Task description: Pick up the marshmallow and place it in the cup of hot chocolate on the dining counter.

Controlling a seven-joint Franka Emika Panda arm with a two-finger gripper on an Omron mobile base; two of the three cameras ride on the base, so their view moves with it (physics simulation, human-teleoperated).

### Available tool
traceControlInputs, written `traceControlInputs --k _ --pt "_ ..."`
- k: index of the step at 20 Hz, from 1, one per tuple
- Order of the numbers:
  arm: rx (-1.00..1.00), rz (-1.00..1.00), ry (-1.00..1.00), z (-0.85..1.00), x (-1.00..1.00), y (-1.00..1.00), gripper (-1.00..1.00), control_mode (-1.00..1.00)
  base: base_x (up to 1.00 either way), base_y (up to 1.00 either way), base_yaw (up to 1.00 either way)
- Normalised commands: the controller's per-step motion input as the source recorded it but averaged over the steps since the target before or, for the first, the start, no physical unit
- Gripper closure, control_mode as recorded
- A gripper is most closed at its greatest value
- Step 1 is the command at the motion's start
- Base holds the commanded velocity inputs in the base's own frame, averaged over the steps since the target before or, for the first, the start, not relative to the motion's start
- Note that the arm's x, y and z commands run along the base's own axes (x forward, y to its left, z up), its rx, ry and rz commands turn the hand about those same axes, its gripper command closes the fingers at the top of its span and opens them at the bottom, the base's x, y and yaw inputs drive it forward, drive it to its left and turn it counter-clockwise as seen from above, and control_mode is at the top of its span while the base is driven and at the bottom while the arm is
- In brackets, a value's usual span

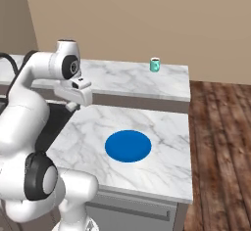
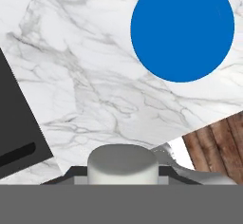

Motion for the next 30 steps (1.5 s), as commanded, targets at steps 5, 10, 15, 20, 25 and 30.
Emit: traceControlInputs --k 5,10,15,20,25,30 --pt "0.0 0.07 0.0 0.0 -0.43 -0.19 1.0 -1.0 0.0 0.0 0.0" --pt "0.0 0.03 -0.02 0.0 -0.34 -0.35 1.0 -1.0 0.0 0.0 0.0" --pt "0.0 0.01 -0.01 0.0 -0.17 -0.14 1.0 -1.0 0.0 0.0 0.0" --pt "0.0 0.0 0.0 0.0 0.0 0.0 1.0 -1.0 0.0 0.0 0.0" --pt "0.0 0.0 0.0 0.0 0.0 0.0 1.0 -1.0 0.0 0.0 0.0" --pt "0.0 0.0 0.0 0.0 0.0 0.0 1.0 -1.0 0.0 0.0 0.0"
